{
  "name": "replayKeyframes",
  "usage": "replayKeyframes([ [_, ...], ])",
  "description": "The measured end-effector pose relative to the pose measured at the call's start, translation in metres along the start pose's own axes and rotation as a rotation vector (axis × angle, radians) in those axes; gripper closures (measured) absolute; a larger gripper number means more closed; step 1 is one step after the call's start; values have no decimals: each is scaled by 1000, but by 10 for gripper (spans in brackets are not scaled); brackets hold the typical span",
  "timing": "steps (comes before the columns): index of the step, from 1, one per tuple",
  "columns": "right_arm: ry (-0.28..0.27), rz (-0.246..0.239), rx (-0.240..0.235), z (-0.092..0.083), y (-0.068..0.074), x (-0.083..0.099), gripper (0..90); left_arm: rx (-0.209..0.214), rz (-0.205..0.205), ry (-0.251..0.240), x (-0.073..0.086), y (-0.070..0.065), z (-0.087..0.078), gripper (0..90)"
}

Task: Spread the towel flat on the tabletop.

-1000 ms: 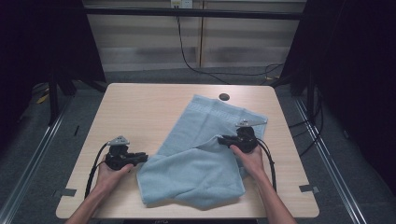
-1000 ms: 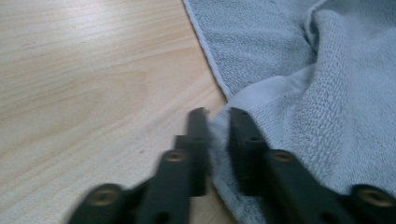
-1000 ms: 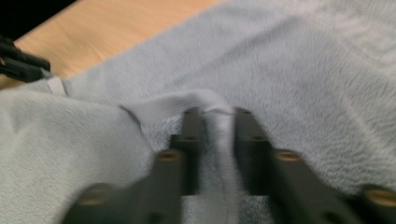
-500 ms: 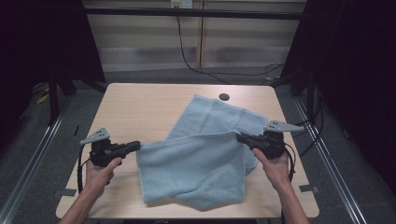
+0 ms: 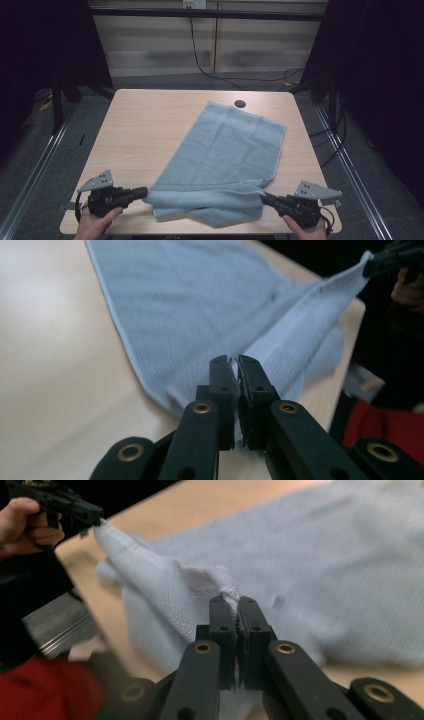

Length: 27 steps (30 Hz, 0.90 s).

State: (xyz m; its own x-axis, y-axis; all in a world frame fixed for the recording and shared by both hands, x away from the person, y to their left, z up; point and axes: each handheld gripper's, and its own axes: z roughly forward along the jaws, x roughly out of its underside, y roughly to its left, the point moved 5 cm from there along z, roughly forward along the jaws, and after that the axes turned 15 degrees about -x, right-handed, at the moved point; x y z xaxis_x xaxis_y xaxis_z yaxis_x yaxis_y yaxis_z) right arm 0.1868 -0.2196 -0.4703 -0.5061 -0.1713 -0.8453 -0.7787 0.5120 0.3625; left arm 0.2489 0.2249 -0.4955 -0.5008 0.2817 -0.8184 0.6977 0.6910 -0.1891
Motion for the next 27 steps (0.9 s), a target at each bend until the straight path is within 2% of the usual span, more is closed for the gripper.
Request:
replayKeyframes([
  [2, 4, 24, 4, -6, 4, 13, 875, 16, 22, 27, 12, -5, -7, 862],
  [3, 1, 37, -5, -9, 7, 19, 869, 24, 20, 31, 16, -7, -11, 862],
  [5, 25, 30, -4, -13, 12, 27, 827, 49, 3, 30, 21, -11, -17, 859],
  [6, 30, 23, -1, -15, 13, 29, 792, 55, 8, 23, 22, -13, -20, 857],
  [8, -10, 22, -7, -23, 12, 24, 713, 76, -7, -5, 20, -13, -25, 829],
  [9, -38, 23, 0, -29, 11, 18, 693, 74, -17, -23, 17, -11, -26, 757],
  [11, -66, 18, 31, -36, 7, 9, 638, 40, -23, -45, 9, -5, -26, 663],
  [12, -56, 15, 36, -36, 5, 6, 636, 35, -19, -45, 5, -2, -24, 658],
  [14, -26, 8, 45, -28, -6, 3, 628, 5, -12, -46, -7, 9, -13, 646],
  [16, 8, 19, 48, -12, -21, -1, 628, 1, -11, -30, -17, 18, 6, 632],
  [17, 24, 15, 43, -4, -28, -3, 628, -19, -20, -3, -25, 26, 26, 631],
  [18, 43, 24, 45, 12, -39, -8, 626, -22, -17, 29, -28, 30, 38, 628],
  [19, 55, 28, 34, 20, -46, -12, 625, -31, -3, 57, -33, 34, 52, 619],
  [20, 74, 29, 28, 30, -54, -16, 625, -58, 11, 76, -38, 38, 69, 616],
  [21, 103, 23, 37, 43, -63, -21, 624, -57, 13, 90, -41, 40, 78, 620],
  [22, 117, 27, 31, 51, -68, -23, 620, -51, 11, 109, -43, 41, 87, 620],
  [23, 129, 31, 25, 58, -73, -25, 616, -61, 14, 103, -47, 42, 100, 617],
  [24, 144, 37, 16, 69, -79, -27, 605, -46, 18, 123, -49, 39, 109, 615],
  [25, 162, 45, 11, 77, -83, -28, 587, -22, 37, 145, -49, 36, 117, 605],
  [27, 194, 60, -21, 91, -85, -25, 550, -26, 74, 161, -46, 29, 126, 582],
])
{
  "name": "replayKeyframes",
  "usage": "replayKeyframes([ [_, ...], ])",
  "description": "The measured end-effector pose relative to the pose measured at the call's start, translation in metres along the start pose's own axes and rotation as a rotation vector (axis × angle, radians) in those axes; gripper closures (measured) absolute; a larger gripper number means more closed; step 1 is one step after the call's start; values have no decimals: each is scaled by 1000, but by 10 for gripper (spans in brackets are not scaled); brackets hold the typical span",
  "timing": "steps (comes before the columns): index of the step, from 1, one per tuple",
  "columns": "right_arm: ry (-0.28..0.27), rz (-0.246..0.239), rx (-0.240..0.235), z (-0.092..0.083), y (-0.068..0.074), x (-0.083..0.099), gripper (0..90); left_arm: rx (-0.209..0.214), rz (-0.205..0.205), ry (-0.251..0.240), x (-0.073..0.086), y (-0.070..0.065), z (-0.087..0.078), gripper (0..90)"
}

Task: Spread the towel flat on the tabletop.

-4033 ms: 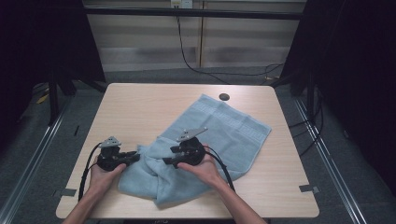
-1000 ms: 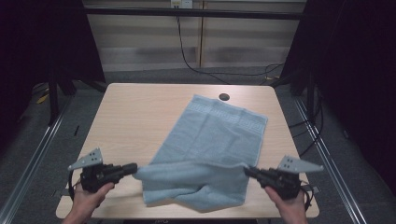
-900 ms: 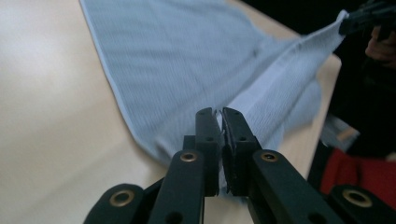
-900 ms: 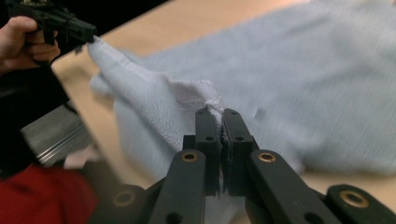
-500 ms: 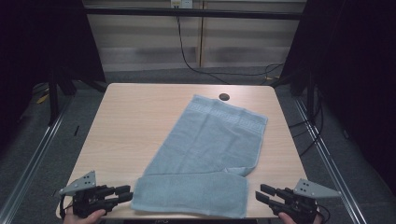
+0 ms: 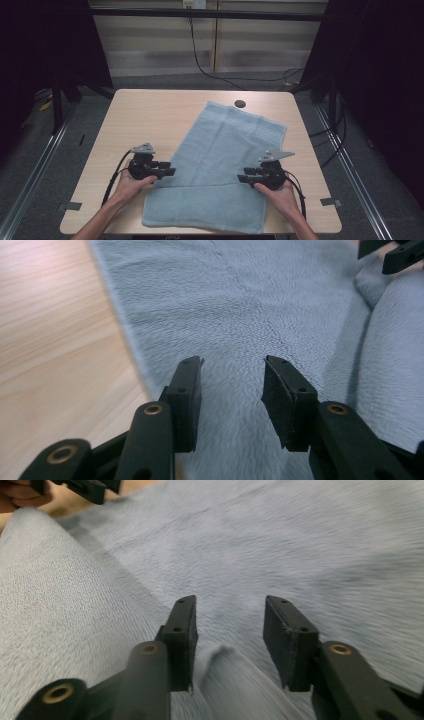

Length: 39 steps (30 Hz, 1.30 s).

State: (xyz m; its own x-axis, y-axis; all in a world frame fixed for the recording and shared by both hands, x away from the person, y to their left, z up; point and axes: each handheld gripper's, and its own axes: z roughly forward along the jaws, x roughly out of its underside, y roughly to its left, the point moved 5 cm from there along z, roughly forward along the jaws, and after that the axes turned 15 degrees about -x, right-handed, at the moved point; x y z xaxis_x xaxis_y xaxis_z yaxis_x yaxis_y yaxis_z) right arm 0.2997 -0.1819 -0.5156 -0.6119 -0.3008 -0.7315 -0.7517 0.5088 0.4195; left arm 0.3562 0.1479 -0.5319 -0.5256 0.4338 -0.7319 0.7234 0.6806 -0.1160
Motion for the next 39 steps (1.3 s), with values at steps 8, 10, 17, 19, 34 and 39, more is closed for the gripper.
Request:
replayKeyframes([
  [8, 86, -38, 17, 8, 20, 21, 779, -78, 132, 4, 22, -18, -15, 627],
  [10, 68, -42, 14, 2, 27, 25, 871, -92, 139, 18, 29, -21, -23, 670],
  [17, -8, -58, 12, -39, 62, 47, 889, -81, 70, 23, 59, -29, -56, 733],
  [19, -16, -53, 23, -51, 68, 57, 889, -78, 65, 31, 66, -31, -64, 740],
  [34, -49, -16, 71, -59, 41, 50, 660, -63, -26, -42, 21, -4, -44, 641],
  [39, 0, -34, 57, -22, 12, 16, 570, -105, -42, -36, -4, 14, -18, 593],
])
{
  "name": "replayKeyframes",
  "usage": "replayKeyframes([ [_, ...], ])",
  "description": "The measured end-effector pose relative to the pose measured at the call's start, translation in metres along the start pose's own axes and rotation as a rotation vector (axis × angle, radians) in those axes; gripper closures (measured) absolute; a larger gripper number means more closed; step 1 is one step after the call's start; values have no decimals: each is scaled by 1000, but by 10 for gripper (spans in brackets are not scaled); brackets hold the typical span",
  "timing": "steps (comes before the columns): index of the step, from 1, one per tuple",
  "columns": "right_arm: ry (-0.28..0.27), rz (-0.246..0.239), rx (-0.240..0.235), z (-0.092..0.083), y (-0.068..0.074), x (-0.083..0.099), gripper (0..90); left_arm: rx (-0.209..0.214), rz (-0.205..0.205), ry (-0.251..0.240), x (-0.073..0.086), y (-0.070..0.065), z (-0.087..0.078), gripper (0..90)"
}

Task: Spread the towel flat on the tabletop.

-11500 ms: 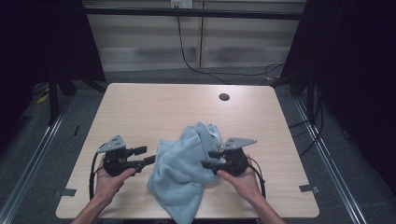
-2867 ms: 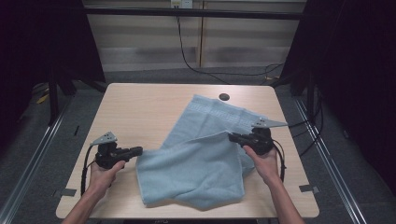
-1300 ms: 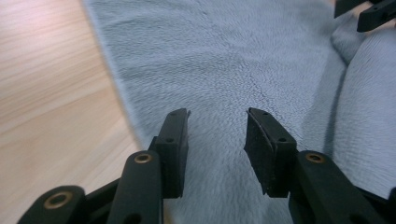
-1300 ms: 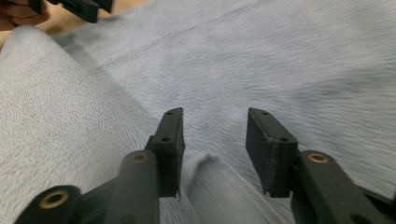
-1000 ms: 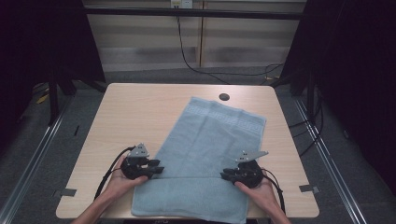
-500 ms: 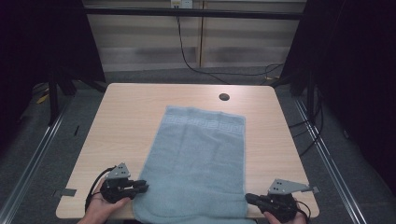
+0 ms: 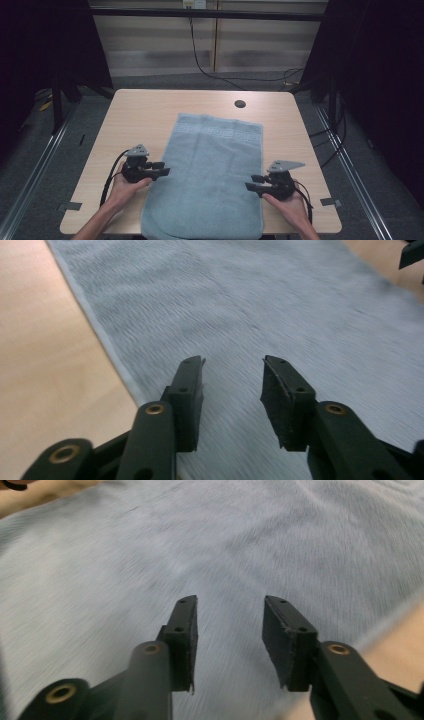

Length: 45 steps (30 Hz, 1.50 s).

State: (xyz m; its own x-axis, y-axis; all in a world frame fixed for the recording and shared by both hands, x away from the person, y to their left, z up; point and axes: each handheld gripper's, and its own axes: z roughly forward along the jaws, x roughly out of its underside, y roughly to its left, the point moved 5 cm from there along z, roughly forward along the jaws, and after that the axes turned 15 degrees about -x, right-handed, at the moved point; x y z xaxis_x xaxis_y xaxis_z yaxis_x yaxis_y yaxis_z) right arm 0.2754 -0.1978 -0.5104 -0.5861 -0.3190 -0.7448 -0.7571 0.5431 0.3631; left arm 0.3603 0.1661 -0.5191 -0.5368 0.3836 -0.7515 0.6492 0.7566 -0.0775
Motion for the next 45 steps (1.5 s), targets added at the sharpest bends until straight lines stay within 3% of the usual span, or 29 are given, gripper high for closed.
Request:
replayKeyframes([
  [3, 26, -10, 14, 20, -15, -17, 513, -2, -18, -2, -10, 7, 14, 581],
  [5, 26, -18, 22, 29, -24, -27, 506, -32, 3, -4, -14, 9, 23, 573],
  [6, 24, -13, 26, 35, -31, -32, 505, -34, 8, 20, -15, 9, 28, 564],
  [8, 19, -6, 28, 42, -40, -37, 506, -87, 32, 28, -16, 12, 36, 538],
  [9, 33, 5, 25, 47, -45, -37, 505, -84, 33, 24, -17, 12, 38, 518],
  [11, 60, 1, 57, 53, -53, -37, 486, -109, 56, 36, -14, 11, 43, 481],
  [13, 52, 3, 71, 57, -58, -37, 470, -121, 86, 21, -12, 8, 43, 460],
  [14, 52, -9, 74, 58, -59, -36, 469, -151, 123, 30, -11, 7, 41, 477],
  [15, 53, -8, 79, 59, -59, -36, 460, -157, 150, 38, -9, 3, 38, 550],
  [18, 38, -15, 80, 57, -58, -38, 453, -104, 156, 29, 0, -5, 29, 776],
  [23, 37, -9, 85, 60, -60, -35, 472, -32, 96, 16, 13, -5, 17, 813],
  [25, 52, -15, 102, 60, -59, -35, 503, -19, 90, 15, 16, -6, 14, 814],
  [28, 78, -57, 122, 61, -54, -34, 630, -8, 99, 13, 21, -10, 8, 813],
  [32, 57, -64, 77, 61, -46, -29, 821, 9, 91, 18, 30, -15, -2, 813],
  [36, 96, -100, 59, 57, -29, -19, 841, 24, 102, 26, 40, -26, -14, 812],
  [40, 83, -87, 27, 47, -16, -6, 842, 54, 122, 40, 49, -40, -25, 805],
  [45, 90, -89, 16, 37, 4, 10, 838, 54, 130, 50, 58, -56, -36, 801],
])
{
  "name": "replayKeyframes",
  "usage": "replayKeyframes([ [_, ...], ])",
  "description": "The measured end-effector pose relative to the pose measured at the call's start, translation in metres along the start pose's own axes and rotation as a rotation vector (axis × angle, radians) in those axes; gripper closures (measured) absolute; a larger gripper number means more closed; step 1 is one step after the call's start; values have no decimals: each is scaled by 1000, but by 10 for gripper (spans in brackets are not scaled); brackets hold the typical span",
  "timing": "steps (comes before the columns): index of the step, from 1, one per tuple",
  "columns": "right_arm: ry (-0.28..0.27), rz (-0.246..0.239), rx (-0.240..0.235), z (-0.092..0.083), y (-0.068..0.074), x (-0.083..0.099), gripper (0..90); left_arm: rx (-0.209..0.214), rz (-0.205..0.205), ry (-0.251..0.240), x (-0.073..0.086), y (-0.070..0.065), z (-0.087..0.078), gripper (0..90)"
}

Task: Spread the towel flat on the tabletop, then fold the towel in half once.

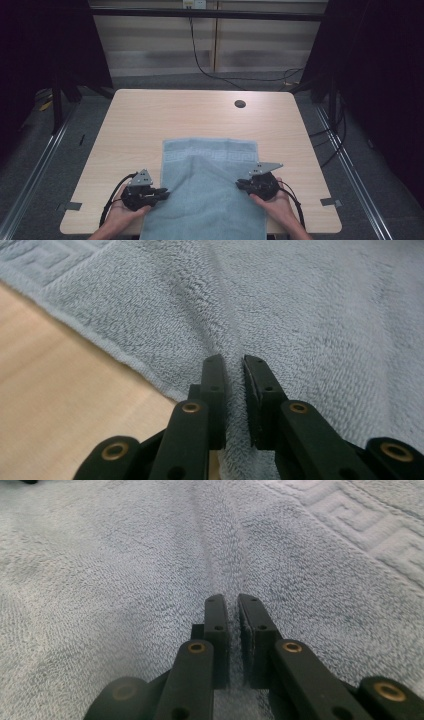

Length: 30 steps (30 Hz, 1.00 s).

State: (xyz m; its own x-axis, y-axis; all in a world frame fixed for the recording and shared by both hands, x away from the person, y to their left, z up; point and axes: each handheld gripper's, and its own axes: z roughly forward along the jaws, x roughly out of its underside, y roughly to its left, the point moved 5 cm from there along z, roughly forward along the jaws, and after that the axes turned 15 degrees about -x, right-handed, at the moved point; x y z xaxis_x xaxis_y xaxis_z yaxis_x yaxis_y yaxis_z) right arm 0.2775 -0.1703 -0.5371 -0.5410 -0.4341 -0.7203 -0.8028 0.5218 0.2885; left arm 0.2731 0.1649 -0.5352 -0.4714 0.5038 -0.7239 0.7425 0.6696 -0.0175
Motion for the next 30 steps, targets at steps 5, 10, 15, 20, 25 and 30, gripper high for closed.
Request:
replayKeyframes([
  [5, 2, 3, -15, -8, 16, 13, 837, 36, 5, 12, 8, -13, -10, 801],
  [10, 33, 4, -23, -14, 34, 21, 794, 83, 24, 29, 19, -30, -23, 799],
  [15, -14, 14, -49, -24, 39, 16, 628, 86, -8, -13, 11, -26, -32, 606],
  [20, -105, 37, 26, -42, 6, -9, 558, 28, -33, -59, -18, 0, -17, 544],
  [25, -91, 83, 96, -40, -34, -21, 501, -50, -47, 14, -21, 22, 19, 538],
  [30, -84, 109, 147, -35, -68, -29, 474, -61, -18, -9, -19, 22, 20, 517],
])
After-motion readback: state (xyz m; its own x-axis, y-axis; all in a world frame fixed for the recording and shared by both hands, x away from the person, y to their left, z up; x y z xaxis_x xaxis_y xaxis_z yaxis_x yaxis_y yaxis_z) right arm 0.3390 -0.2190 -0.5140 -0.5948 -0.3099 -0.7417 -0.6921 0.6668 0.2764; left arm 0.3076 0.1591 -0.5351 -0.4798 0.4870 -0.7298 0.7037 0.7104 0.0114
